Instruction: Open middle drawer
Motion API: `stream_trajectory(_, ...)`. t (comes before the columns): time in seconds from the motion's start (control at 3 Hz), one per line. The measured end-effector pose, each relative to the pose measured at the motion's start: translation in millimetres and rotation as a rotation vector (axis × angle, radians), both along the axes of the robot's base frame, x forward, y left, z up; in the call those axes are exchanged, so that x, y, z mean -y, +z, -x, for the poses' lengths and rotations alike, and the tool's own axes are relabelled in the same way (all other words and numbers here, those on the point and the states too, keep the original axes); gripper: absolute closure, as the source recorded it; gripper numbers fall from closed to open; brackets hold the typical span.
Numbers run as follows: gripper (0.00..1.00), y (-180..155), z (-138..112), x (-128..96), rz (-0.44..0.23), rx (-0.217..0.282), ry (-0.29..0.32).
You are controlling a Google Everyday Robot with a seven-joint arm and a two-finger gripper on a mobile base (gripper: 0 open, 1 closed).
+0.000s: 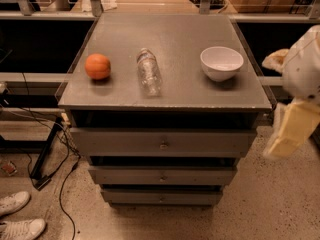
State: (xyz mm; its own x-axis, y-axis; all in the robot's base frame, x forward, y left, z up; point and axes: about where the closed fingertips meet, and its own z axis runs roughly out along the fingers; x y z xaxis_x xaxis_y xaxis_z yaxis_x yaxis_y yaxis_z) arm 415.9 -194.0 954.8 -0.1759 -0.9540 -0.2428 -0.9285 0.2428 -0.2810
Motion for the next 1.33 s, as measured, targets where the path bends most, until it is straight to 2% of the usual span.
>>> stream_trajectory(0.33,0.0,-51,17,-9,-0.013,-0.017,-0.021)
stream_trajectory(1.0,0.0,-170,43,-15,-0.025,-0.132,-0.059)
stream_trajectory(1.33,0.0,-170,43,-15,-0.025,-0.132,-0.059)
